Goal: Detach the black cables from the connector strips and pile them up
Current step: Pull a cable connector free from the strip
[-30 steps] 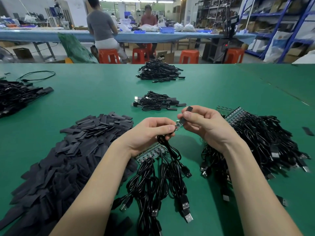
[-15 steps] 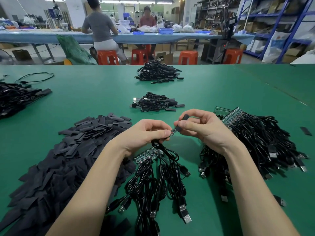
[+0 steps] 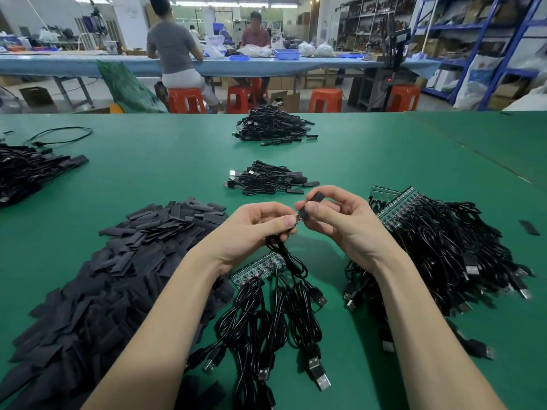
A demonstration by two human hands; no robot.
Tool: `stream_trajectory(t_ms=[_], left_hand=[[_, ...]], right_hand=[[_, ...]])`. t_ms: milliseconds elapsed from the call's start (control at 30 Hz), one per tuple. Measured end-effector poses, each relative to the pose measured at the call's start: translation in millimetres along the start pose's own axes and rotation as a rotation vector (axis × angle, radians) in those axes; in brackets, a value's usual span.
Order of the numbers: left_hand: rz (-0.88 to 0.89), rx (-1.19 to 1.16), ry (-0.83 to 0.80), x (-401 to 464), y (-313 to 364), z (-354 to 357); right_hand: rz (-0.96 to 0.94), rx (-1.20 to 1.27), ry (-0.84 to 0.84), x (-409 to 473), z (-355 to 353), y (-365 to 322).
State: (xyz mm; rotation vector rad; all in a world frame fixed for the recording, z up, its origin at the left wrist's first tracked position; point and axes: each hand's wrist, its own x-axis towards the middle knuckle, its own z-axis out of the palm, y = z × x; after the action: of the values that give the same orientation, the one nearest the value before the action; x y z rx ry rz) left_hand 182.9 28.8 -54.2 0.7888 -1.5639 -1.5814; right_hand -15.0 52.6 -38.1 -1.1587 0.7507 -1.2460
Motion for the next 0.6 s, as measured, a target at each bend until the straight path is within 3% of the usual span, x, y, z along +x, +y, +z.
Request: stream_trajectory(t_ms=[333,600], left_hand=[[0.226,0.224,0.203,7.6,-4.9,4.0],[0.306,0.245,0.219,7.7,-4.9,5.7]], right_hand=[[0.011,0.019,0.233,9.3,-1.2,0.8],[0.021,0.020,0.201,10.0,1.9,5.3]])
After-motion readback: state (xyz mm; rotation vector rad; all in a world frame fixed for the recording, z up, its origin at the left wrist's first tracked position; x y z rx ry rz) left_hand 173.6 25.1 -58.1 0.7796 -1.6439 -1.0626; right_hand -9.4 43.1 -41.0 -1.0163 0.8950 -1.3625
